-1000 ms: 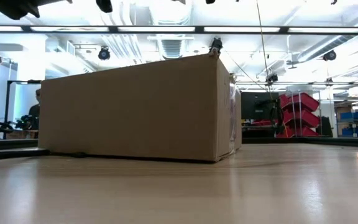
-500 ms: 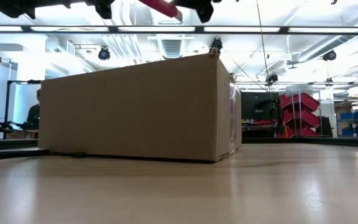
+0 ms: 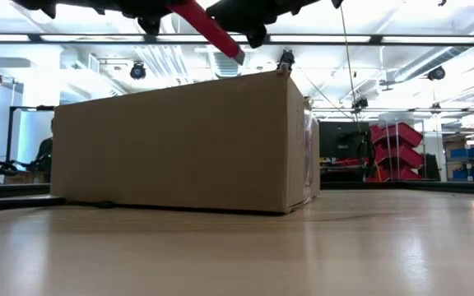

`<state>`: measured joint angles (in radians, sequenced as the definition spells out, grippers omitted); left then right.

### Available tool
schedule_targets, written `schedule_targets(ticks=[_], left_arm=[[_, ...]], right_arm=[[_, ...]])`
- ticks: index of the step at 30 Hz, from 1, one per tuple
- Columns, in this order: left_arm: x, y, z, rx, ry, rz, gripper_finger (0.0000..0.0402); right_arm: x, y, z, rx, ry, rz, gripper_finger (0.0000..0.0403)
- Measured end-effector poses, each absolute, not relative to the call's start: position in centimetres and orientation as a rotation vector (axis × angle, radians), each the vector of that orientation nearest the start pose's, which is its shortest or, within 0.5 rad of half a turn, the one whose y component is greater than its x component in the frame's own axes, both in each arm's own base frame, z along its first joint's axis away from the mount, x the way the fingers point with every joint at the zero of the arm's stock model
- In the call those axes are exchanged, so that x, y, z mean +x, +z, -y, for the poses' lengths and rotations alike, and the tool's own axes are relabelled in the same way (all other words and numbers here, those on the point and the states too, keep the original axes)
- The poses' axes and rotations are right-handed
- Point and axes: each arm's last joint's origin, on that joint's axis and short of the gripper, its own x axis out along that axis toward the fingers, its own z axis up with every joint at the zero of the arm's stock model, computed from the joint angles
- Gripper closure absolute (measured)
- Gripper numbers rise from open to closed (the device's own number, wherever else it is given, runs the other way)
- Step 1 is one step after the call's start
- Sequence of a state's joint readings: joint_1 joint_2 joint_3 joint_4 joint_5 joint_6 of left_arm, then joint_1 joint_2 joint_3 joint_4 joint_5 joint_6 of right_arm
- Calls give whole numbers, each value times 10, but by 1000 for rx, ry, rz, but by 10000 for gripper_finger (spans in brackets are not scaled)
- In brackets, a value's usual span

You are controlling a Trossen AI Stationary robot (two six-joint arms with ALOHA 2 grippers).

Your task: Unpack boxes

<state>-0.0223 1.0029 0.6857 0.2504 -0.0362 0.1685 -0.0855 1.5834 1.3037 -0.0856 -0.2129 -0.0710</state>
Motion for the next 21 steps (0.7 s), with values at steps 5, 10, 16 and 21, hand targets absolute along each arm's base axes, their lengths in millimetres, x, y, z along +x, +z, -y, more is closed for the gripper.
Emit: schedule_targets(ticks=[5,10,16,21], left_arm=[[236,302,4,176,3,-135,366],[246,305,4,182,-2,-187,366],[249,311,5,194,-6,-204,366],[248,314,5,198,-8,-205,366]], right_arm=[[367,319,25,-9,141,-367,291],[369,315,25,-3,142,-376,294],[369,314,25,2,142,-394,289],[368,311,25,4,143,-422,300]])
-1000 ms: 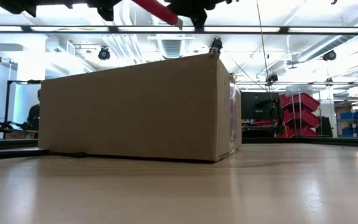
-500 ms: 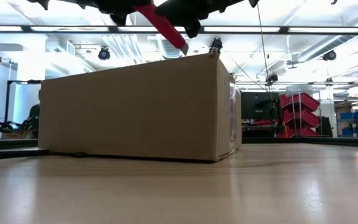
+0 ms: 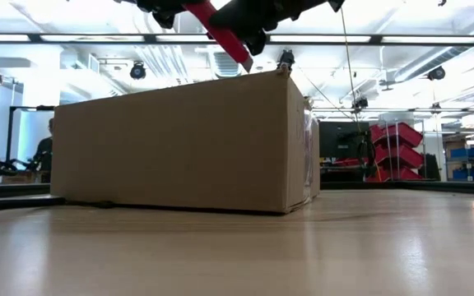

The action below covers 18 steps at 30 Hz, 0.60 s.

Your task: Unpack boxes

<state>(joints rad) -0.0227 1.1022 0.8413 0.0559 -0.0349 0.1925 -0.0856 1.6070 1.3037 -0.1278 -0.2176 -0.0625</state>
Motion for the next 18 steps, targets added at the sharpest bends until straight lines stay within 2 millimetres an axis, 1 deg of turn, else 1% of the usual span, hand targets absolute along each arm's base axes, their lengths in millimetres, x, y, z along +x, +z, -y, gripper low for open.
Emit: schedule_targets(ticks=[17,18], left_arm=[[247,315,4,175,-3,-203,357],[247,315,4,176,-3,-202,348]], right_arm=[[367,311,25,-71,165,-424,382],[367,311,25,-74,164,-425,384]])
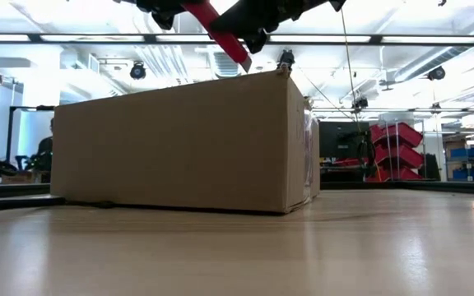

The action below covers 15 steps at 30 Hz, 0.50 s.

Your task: Unpack boxes

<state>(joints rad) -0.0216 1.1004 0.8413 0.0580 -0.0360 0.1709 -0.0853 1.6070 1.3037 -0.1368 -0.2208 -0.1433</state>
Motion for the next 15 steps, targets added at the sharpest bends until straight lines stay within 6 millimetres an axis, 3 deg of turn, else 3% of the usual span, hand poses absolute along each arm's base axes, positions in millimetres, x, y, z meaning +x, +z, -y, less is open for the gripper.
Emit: schedule_targets(ticks=[8,15], left_arm=[[247,315,5,177,-5,-197,282],[251,315,5,180,-4,-175,280]], right_arm=[[368,313,25,-73,157,-403,384],[369,316,25,-74,155,-370,384]])
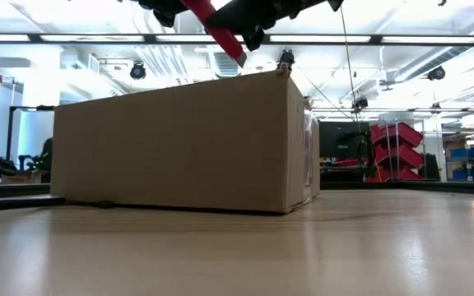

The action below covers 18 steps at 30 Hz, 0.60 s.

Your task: Unpack boxes

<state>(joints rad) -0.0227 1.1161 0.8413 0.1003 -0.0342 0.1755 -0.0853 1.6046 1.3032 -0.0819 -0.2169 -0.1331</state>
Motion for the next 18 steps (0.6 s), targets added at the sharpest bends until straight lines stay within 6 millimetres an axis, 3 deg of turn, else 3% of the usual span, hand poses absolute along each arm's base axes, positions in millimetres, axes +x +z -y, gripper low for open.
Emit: schedule_targets(ticks=[14,18], left_arm=[[268,311,5,201,1,-111,323],[265,314,5,203,2,-95,324]], right_arm=[[368,320,24,-84,160,-344,384],[368,321,24,-88,158,-337,384]])
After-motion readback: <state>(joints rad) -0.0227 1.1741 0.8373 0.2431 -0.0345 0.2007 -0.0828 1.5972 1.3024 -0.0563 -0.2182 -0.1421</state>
